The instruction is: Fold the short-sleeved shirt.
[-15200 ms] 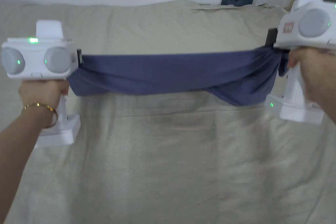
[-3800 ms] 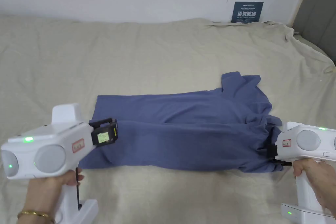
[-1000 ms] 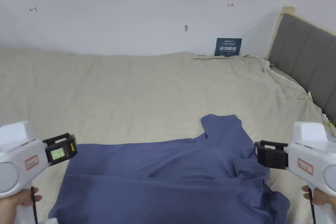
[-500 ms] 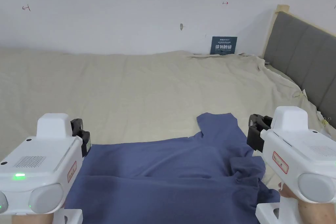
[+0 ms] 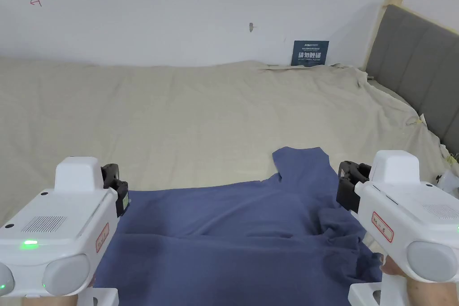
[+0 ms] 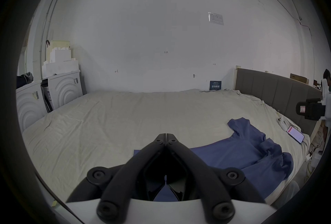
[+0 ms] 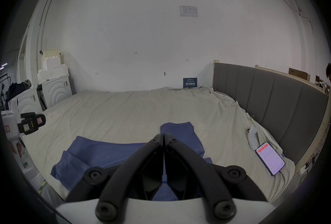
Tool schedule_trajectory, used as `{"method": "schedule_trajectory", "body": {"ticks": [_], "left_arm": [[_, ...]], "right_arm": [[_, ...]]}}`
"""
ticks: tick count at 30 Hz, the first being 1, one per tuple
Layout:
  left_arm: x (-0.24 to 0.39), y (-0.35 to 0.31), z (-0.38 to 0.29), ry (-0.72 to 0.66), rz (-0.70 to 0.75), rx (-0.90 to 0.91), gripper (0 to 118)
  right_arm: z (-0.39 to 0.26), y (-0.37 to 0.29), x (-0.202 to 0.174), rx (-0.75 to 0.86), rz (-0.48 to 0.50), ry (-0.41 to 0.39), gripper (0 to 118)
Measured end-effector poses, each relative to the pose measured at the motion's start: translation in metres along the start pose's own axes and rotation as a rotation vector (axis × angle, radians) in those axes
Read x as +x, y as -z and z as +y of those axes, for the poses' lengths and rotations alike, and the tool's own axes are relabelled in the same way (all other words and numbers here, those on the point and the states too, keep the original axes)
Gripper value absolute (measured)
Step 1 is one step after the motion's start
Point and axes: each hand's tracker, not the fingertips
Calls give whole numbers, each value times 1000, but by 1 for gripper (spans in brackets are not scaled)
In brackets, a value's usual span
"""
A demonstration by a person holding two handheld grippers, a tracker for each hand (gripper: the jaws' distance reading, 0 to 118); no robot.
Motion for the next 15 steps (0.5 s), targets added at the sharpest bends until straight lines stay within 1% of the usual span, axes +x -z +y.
{"method": "schedule_trajectory", "body": {"ticks": [12, 14, 15], "left_arm": [[1, 1, 0, -12, -5, -7, 0], [1, 2, 0, -17, -9, -6, 0], [2, 1, 2, -19, -10, -4, 0]], "right_arm": [[3, 10, 3, -29, 0, -5, 0], [11, 20, 5, -78, 6, 2, 0], [16, 30, 8, -140, 15, 1, 4]]}}
